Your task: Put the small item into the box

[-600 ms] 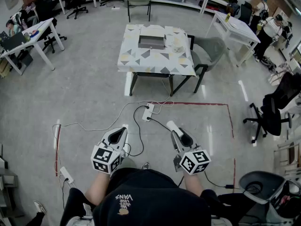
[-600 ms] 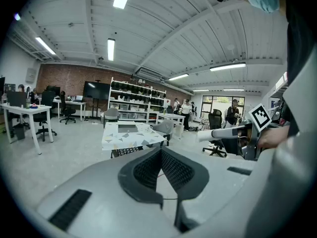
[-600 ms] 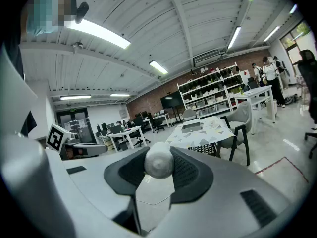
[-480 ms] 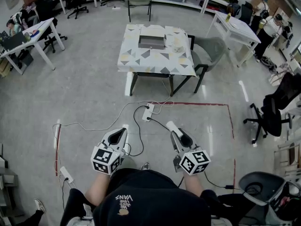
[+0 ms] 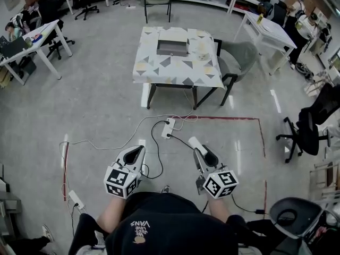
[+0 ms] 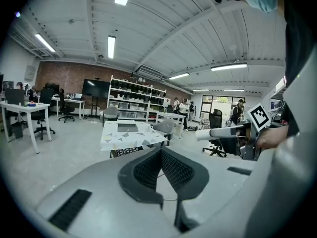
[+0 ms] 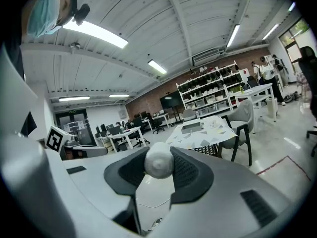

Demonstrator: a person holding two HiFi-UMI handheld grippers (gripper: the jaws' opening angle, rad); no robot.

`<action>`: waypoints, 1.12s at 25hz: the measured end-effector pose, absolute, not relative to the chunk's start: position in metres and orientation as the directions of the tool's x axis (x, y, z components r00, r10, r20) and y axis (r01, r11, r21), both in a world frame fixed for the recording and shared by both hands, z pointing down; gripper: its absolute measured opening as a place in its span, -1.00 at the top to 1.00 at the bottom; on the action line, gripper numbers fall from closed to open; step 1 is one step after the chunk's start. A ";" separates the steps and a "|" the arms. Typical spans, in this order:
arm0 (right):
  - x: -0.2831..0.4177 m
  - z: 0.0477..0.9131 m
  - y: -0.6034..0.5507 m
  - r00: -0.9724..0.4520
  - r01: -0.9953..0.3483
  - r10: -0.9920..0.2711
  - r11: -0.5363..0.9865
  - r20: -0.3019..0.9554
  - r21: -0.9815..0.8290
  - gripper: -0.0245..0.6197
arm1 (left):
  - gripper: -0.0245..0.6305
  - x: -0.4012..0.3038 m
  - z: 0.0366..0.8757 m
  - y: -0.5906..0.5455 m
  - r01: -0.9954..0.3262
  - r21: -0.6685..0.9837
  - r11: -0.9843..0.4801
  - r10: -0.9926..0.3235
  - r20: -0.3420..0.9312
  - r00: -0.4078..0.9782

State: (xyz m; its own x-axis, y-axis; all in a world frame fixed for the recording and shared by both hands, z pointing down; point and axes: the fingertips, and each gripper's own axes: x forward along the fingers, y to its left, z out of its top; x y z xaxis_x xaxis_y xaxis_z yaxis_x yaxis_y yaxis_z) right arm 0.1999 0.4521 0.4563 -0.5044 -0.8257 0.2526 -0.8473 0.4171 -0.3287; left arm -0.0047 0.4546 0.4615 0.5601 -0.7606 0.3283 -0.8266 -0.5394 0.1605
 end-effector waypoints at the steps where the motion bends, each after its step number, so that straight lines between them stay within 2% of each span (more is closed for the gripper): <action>1: 0.197 0.456 0.446 -0.505 -0.845 -0.827 0.417 0.246 -0.334 0.53 | 0.91 -0.008 0.463 0.448 -0.825 0.163 -0.542 -0.759 0.327 0.563; 8: 0.162 0.453 0.391 -0.470 -0.861 -0.845 0.376 0.256 -0.342 0.53 | 0.91 -0.046 0.461 0.383 -0.804 0.184 -0.566 -0.741 0.314 0.594; 19: 0.091 0.437 0.293 -0.339 -0.907 -0.911 0.250 0.235 -0.339 0.53 | 0.91 -0.127 0.451 0.269 -0.731 0.154 -0.664 -0.668 0.317 0.674; 28: 0.063 0.437 0.257 -0.274 -0.922 -0.932 0.185 0.236 -0.340 0.53 | 0.91 -0.156 0.455 0.221 -0.687 0.165 -0.708 -0.622 0.316 0.717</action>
